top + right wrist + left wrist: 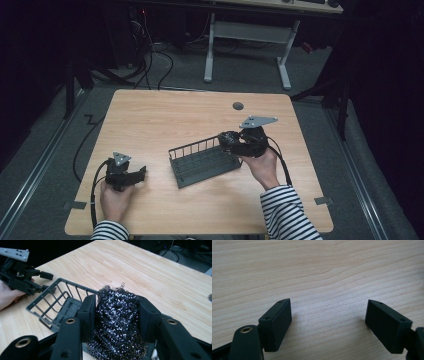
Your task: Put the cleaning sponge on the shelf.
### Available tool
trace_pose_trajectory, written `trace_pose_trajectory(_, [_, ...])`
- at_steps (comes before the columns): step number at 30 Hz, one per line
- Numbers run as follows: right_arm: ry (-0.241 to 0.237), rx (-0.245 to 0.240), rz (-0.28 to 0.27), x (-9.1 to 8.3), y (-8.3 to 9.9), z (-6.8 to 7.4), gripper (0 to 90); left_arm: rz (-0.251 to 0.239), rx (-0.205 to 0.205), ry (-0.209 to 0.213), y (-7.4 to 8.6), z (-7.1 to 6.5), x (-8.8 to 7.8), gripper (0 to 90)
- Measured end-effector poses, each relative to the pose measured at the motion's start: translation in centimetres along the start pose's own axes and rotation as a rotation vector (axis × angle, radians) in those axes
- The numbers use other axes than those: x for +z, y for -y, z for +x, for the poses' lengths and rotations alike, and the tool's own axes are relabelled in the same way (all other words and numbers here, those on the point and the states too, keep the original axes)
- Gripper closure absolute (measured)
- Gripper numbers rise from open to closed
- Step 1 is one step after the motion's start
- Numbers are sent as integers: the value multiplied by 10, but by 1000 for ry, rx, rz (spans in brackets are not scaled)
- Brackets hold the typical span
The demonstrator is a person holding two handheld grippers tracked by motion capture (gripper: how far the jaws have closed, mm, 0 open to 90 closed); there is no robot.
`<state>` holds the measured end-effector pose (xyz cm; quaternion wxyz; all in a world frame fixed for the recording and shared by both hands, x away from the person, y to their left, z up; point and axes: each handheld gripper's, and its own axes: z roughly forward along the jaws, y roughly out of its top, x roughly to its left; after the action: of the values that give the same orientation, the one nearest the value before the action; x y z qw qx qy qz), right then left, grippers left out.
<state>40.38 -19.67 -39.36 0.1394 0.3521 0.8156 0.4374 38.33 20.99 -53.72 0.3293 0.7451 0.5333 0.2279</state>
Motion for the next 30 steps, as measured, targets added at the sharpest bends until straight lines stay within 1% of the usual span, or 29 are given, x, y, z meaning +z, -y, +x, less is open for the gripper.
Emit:
trace_pose_trajectory(4, [-8,10,10,14,1,2,545,-3,-2,2,0,0,0,221])
trace_pose_trajectory(7, [0,6,36,22,3,4,542,-3,-2,0,0,0,0,224])
trace_pose_trajectory(8, [1,11,56,26,3,5,541,-3,-2,0,0,0,0,224])
trace_pose_trajectory(13, [2,-1,97,35,5,6,534,-3,-3,1,0,0,0,225])
trace_pose_trajectory(16, [4,0,112,39,7,7,529,-3,-3,1,0,0,0,225])
trace_pose_trajectory(19, [1,-9,122,43,7,6,526,-3,-3,2,0,0,0,226])
trace_pose_trajectory(21, [4,-2,131,44,8,6,521,-3,-3,2,0,0,0,226])
trace_pose_trajectory(26, [4,-2,149,46,9,7,510,-3,-4,1,0,0,0,226])
trace_pose_trajectory(27, [9,-4,160,48,10,7,506,-3,-3,1,0,0,0,226])
trace_pose_trajectory(29, [21,-24,178,50,10,8,495,-3,-3,1,0,0,0,226])
trace_pose_trajectory(30, [16,-19,182,51,10,8,488,-3,-3,0,0,0,0,226])
